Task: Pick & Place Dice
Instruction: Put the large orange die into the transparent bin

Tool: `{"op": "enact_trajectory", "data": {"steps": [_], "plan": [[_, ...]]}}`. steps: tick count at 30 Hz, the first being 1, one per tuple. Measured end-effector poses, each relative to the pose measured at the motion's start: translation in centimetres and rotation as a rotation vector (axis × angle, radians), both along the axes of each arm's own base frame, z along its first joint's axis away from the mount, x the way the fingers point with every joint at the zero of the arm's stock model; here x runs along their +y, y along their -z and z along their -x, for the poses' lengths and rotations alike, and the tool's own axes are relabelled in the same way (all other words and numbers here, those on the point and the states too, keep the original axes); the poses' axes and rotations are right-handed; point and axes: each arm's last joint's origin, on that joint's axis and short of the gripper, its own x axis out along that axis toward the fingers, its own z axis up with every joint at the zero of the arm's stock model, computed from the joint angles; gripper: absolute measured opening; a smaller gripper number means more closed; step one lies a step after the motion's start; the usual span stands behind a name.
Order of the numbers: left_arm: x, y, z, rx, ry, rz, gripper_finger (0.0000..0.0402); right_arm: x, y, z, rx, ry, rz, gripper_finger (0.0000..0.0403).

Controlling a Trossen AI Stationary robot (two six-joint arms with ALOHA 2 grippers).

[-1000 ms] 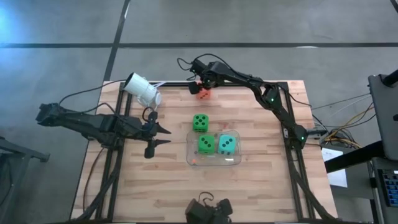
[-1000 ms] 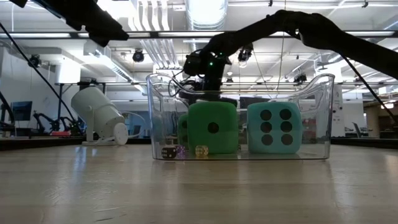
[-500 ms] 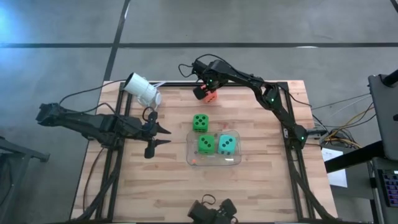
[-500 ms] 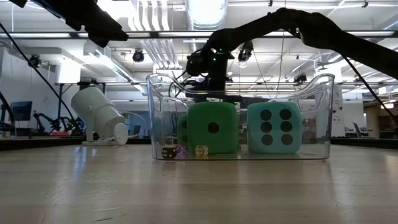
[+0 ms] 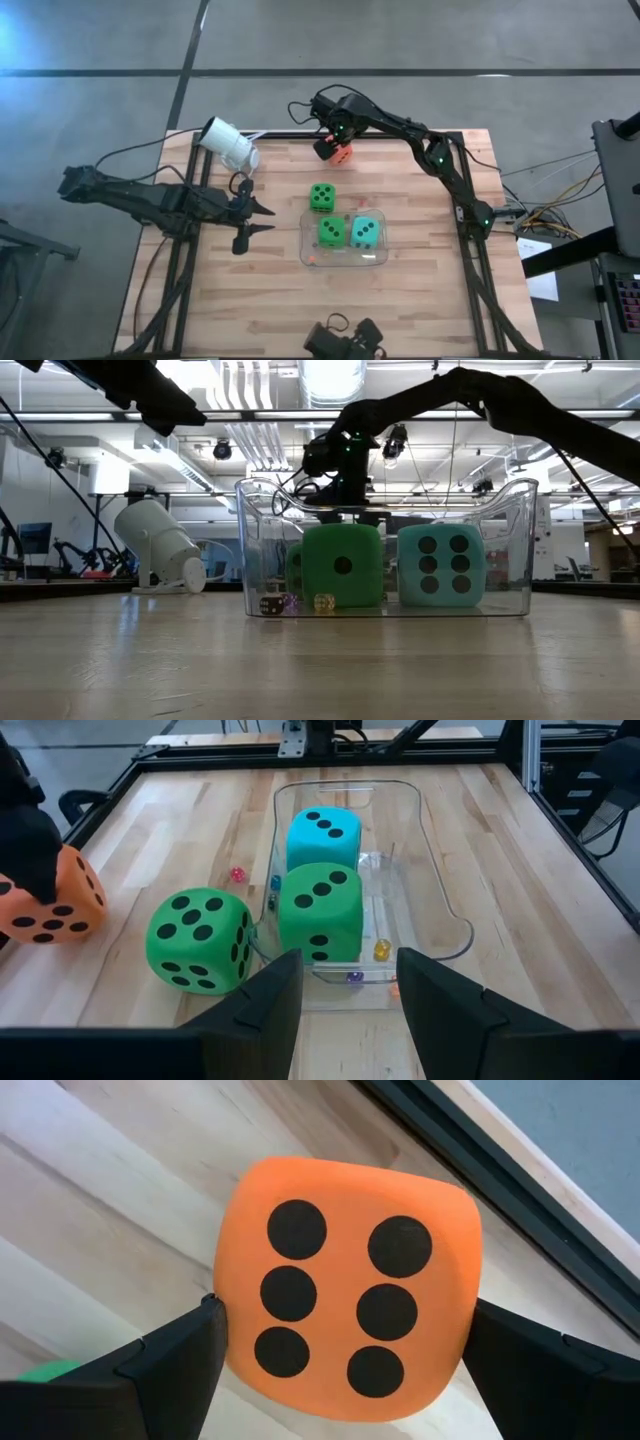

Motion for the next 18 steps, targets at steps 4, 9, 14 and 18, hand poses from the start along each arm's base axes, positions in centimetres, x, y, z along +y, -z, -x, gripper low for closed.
{"op": "enact_trajectory", "data": {"steps": [4, 9, 14, 18], "plan": [[0.0, 0.0, 0.0, 0.0, 0.0, 0.0, 0.0171, 0.0, 0.0, 0.0, 0.0, -0.004, 0.001, 0.0359], [0.0, 0.0, 0.0, 0.001, 0.0, 0.0, 0.0171, 0.0, 0.0, 0.0, -0.004, -0.004, 0.004, 0.0359], [0.0, 0.0, 0.0, 0.001, 0.0, 0.0, 0.0171, 0.0, -0.3, 0.0, -0.007, -0.015, 0.007, 0.0359], [0.0, 0.0, 0.0, 0.001, 0.0, 0.0, 0.0171, 0.2, -1.2, 0.2, -0.021, -0.026, 0.019, 0.0359]]}}
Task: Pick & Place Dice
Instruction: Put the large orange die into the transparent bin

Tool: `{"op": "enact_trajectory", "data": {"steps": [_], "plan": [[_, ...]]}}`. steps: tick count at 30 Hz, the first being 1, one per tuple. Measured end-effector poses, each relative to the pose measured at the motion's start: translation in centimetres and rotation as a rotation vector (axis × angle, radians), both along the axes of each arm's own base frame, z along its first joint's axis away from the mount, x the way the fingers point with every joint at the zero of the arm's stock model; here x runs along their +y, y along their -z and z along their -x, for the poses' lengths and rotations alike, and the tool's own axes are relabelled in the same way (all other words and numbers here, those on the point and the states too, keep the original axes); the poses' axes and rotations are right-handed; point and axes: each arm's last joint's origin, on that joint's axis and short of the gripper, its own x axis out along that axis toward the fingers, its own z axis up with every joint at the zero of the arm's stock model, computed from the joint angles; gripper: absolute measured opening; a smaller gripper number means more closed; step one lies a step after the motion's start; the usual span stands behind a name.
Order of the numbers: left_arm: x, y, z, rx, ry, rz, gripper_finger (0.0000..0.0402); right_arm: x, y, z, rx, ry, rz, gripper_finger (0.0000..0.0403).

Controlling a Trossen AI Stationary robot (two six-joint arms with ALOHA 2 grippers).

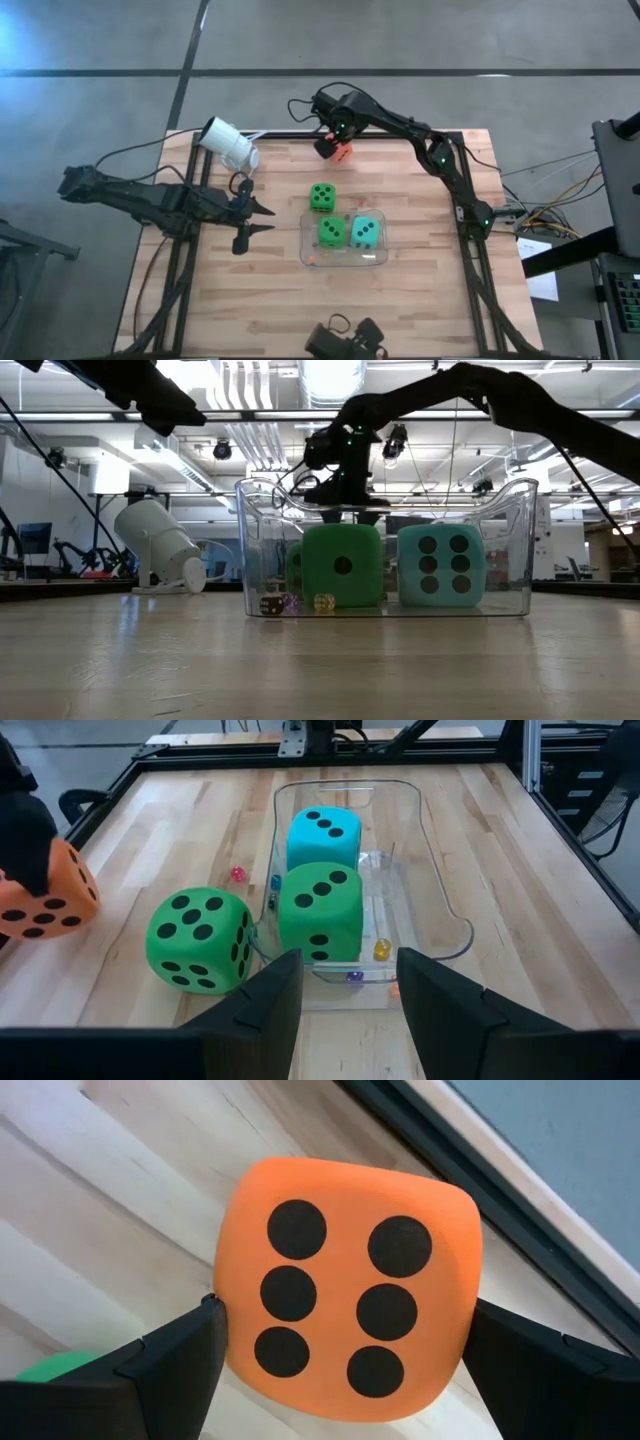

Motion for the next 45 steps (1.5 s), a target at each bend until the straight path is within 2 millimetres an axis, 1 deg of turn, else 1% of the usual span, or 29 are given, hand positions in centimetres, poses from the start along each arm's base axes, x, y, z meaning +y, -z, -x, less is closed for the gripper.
{"op": "enact_trajectory", "data": {"steps": [8, 11, 18, 21, 26, 31, 37, 41, 45], "plan": [[0.0, 0.0, 0.0, 0.0, 0.0, 0.0, 0.0171, 0.8, -3.3, 0.9, -0.055, -0.013, 0.034, 0.0359], [0.0, 0.0, 0.0, 0.0, 0.0, 0.0, 0.0171, 1.5, -4.5, 1.1, -0.07, -0.038, 0.047, 0.0359], [0.0, 0.0, 0.0, -0.001, 0.0, 0.0, 0.0171, 3.5, -8.1, 2.4, -0.098, -0.102, 0.072, 0.0359], [0.0, 0.0, 0.0, -0.001, 0.0, 0.0, 0.0171, 5.0, -9.6, 3.0, -0.095, -0.149, 0.071, 0.0359], [0.0, 0.0, 0.0, -0.002, -0.001, 0.001, 0.0171, 7.2, -11.5, 3.8, -0.09, -0.217, 0.07, 0.0359], [0.0, 0.0, 0.0, -0.004, -0.001, 0.001, 0.0171, 9.5, -13.6, 5.1, -0.102, -0.283, 0.059, 0.0359], [0.0, 0.0, 0.0, -0.005, -0.001, 0.001, 0.0171, 12.7, -15.3, 5.8, -0.099, -0.37, 0.057, 0.0359], [0.0, -0.1, 0.0, -0.008, -0.001, 0.002, 0.0171, 15.3, -16.3, 6.0, -0.12, -0.49, 0.082, 0.0359], [0.0, -0.1, 0.0, -0.01, -0.001, 0.002, 0.0171, 17.6, -16.6, 5.7, -0.127, -0.584, 0.087, 0.0359]]}}
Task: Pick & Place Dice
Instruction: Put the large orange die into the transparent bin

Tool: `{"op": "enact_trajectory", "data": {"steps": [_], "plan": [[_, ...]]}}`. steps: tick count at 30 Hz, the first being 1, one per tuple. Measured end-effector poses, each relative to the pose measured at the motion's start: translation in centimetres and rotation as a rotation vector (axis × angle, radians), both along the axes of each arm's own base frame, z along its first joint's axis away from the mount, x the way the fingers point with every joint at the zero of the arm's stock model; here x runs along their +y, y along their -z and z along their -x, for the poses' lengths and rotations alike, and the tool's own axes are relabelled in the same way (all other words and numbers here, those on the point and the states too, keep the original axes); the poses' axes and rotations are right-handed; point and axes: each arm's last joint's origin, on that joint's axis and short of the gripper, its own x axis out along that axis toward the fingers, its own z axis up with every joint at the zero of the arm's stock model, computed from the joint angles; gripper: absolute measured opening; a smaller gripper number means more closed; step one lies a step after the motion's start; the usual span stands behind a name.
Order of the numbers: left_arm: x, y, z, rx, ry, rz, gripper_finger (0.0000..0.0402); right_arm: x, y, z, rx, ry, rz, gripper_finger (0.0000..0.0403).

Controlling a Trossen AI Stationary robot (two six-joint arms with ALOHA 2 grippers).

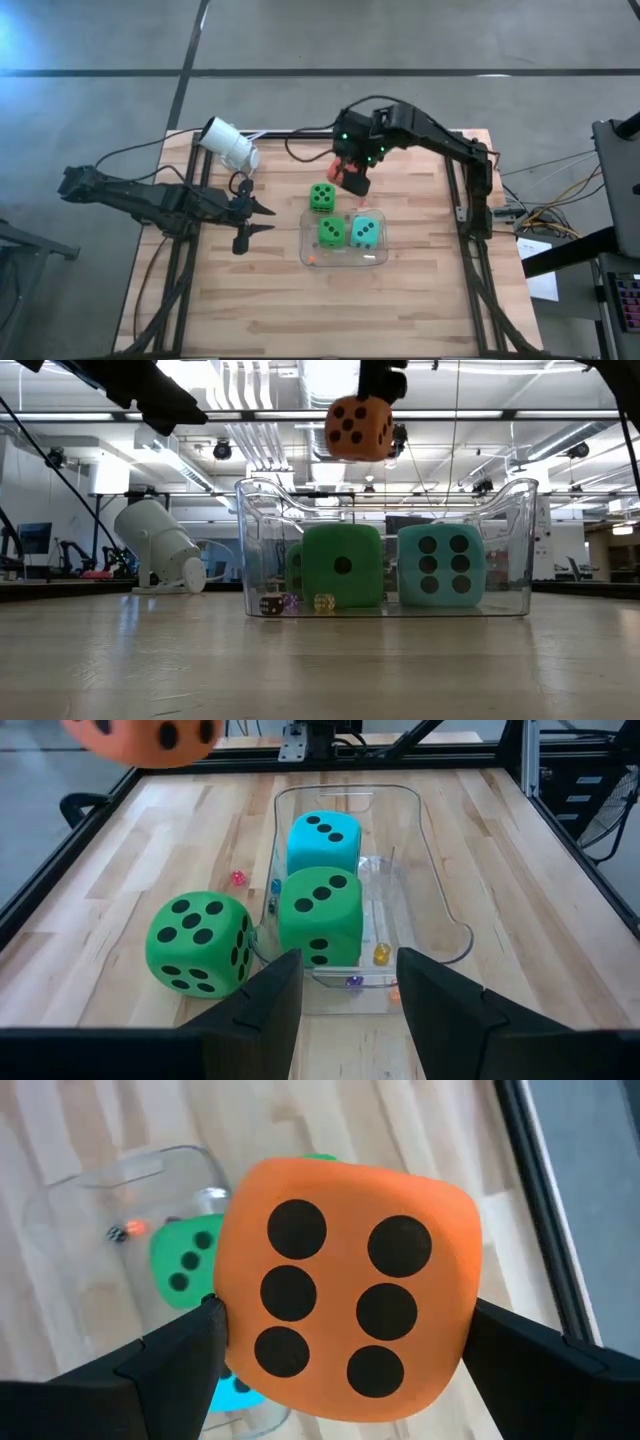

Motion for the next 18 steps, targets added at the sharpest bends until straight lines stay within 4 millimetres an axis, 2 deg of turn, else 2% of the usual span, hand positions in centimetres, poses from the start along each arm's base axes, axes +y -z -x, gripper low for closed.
{"op": "enact_trajectory", "data": {"steps": [5, 10, 18], "plan": [[0.0, 0.0, 0.0, -0.003, 0.0, 0.001, 0.0171, 2.6, -0.3, -0.2, -0.013, -0.115, -0.033, 0.0359], [0.0, 0.0, 0.0, -0.005, 0.0, 0.001, 0.0171, 5.0, 0.7, -0.7, 0.024, -0.213, -0.066, 0.0359], [0.0, 0.0, 0.0, -0.005, 0.0, 0.001, 0.0171, 5.9, 3.4, -1.1, 0.135, -0.21, -0.081, 0.0359]]}}
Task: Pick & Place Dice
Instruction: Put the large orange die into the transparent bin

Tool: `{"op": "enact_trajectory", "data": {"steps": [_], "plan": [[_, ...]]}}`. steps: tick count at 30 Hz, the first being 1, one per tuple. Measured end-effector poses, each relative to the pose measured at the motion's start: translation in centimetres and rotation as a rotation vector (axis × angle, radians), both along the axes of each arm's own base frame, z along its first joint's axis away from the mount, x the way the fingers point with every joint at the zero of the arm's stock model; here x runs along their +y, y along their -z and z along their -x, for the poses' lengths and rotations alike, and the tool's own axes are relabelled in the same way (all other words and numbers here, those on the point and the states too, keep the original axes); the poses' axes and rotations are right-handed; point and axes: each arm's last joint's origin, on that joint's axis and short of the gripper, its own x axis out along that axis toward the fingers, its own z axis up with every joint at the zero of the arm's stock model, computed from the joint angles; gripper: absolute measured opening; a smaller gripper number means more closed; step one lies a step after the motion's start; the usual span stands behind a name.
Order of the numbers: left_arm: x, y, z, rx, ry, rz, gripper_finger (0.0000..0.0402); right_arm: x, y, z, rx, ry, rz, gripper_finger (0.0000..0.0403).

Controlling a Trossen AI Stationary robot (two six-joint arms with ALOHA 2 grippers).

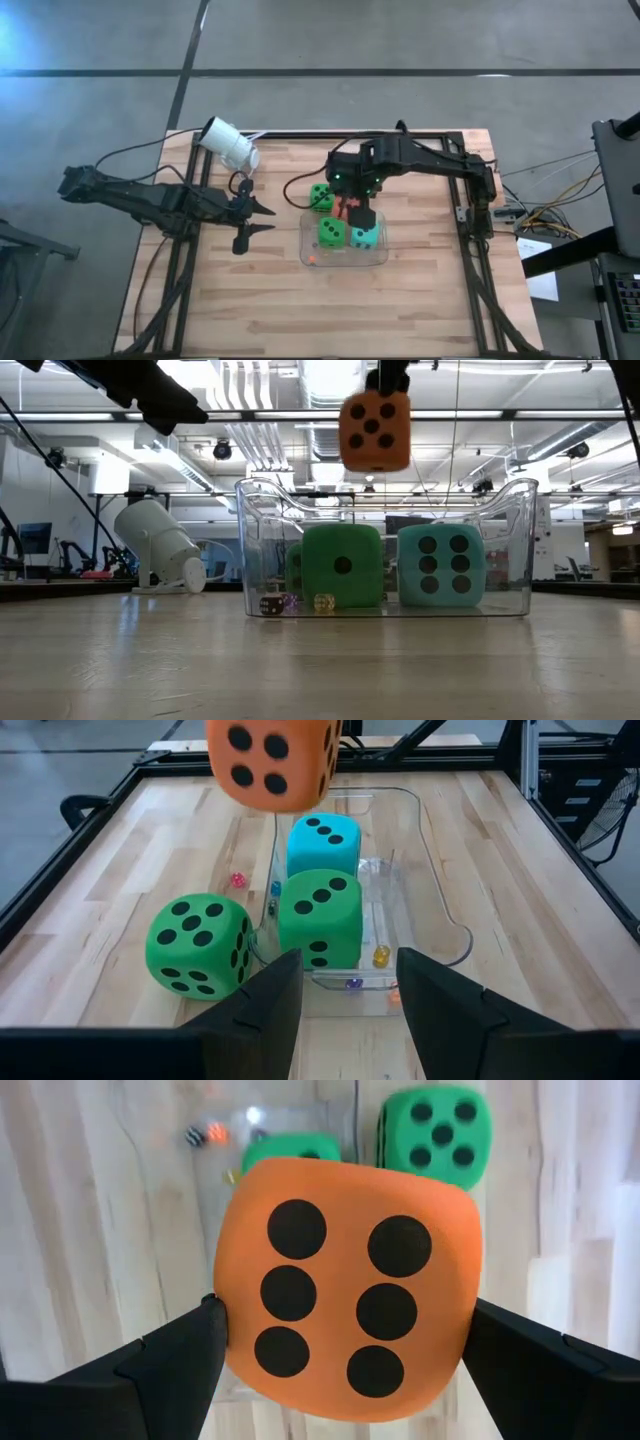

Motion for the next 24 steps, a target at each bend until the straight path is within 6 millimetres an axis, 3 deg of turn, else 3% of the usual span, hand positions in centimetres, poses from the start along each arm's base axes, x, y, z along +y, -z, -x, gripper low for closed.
{"op": "enact_trajectory", "data": {"steps": [10, 24], "plan": [[0.0, 0.0, 0.0, 0.0, 0.0, 0.0, 0.0171, 0.2, 3.5, 1.5, 0.146, 0.021, -0.011, 0.0359], [0.0, -0.1, -0.1, -0.011, 0.0, 0.002, 0.0171, 0.9, 6.3, 3.4, 0.069, -0.066, -0.066, 0.0359]]}}
